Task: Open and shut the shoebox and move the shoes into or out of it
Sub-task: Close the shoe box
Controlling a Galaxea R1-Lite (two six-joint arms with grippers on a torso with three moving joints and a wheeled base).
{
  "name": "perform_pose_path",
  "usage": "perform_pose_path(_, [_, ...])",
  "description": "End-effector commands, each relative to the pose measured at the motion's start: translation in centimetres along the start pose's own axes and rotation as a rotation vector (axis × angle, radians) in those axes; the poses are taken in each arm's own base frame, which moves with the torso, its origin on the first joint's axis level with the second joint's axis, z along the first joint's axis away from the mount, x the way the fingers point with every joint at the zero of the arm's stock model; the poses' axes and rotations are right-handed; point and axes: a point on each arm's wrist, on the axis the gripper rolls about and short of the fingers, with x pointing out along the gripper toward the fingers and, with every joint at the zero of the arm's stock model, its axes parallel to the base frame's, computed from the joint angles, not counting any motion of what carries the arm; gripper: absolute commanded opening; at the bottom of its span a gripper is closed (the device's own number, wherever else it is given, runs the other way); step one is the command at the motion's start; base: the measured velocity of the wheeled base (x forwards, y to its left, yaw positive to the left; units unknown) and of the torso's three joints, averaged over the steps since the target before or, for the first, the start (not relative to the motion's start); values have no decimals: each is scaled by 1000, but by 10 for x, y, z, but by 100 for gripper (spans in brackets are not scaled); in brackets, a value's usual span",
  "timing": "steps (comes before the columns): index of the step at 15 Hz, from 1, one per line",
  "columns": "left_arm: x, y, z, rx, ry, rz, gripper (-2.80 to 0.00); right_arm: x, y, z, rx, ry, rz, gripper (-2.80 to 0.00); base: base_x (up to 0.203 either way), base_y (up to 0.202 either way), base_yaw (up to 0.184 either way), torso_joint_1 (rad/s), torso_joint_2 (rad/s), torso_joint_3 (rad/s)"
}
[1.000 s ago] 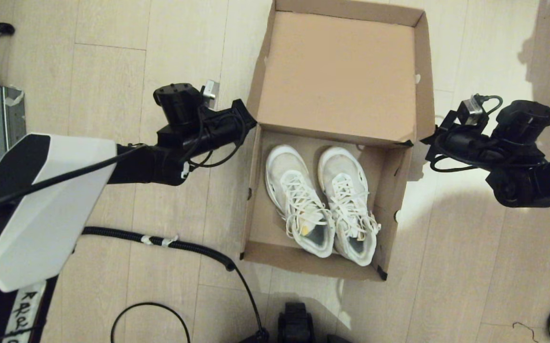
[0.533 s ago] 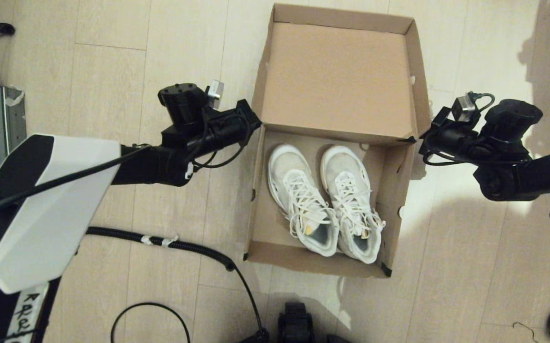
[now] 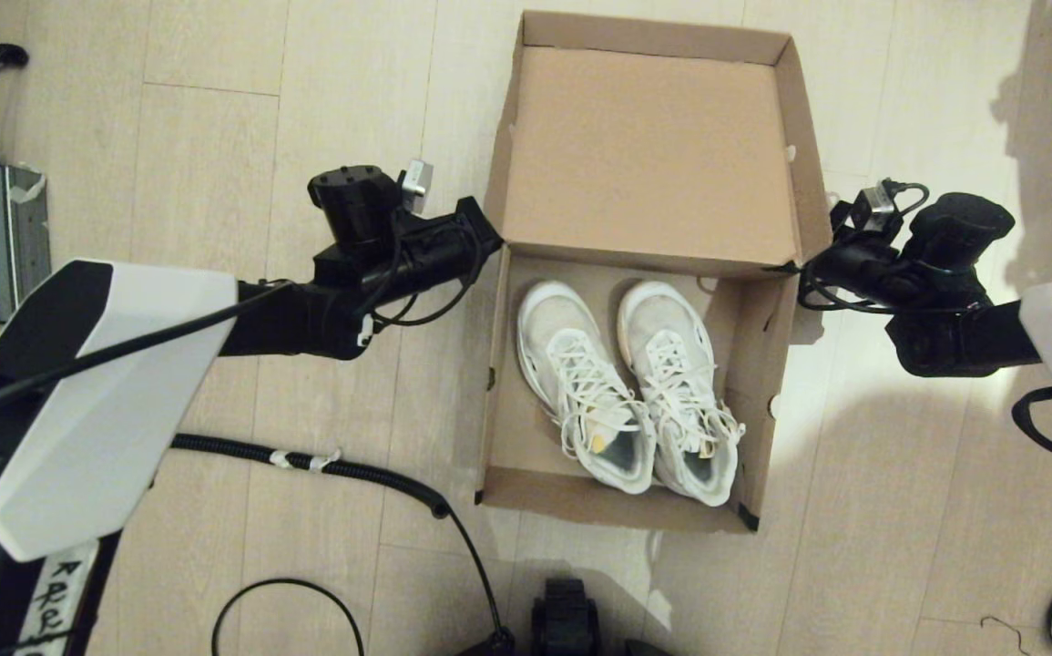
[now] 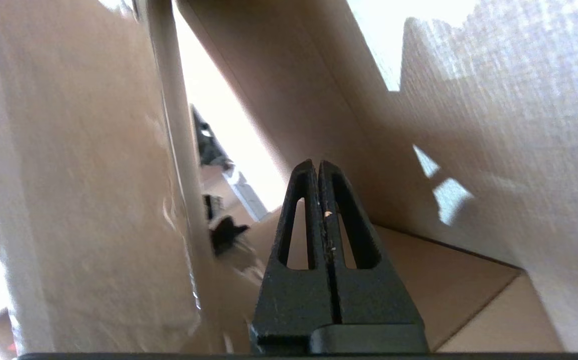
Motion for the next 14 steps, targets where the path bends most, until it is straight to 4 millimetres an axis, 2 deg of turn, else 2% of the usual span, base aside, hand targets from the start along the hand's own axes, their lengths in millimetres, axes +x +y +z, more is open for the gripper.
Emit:
perform_pose_path(1, [0, 1, -1, -4, 1, -3, -280, -1, 1, 3, 19, -2, 17, -280, 0, 0, 0, 0, 0, 0])
perform_pose_path(4, [0, 0, 0, -2, 0, -4, -280, -4, 16, 16, 55, -22, 60, -280, 0, 0, 0, 0, 0, 0])
perform_pose_path(11, [0, 0, 0, -1, 3, -7, -280, 1, 26, 30, 123, -4, 117, -280, 0, 0, 0, 0, 0, 0])
perform_pose_path(14, [0, 0, 0, -2, 5, -10, -280, 3, 22, 31, 183, 36, 124, -280, 0, 0, 0, 0, 0, 0])
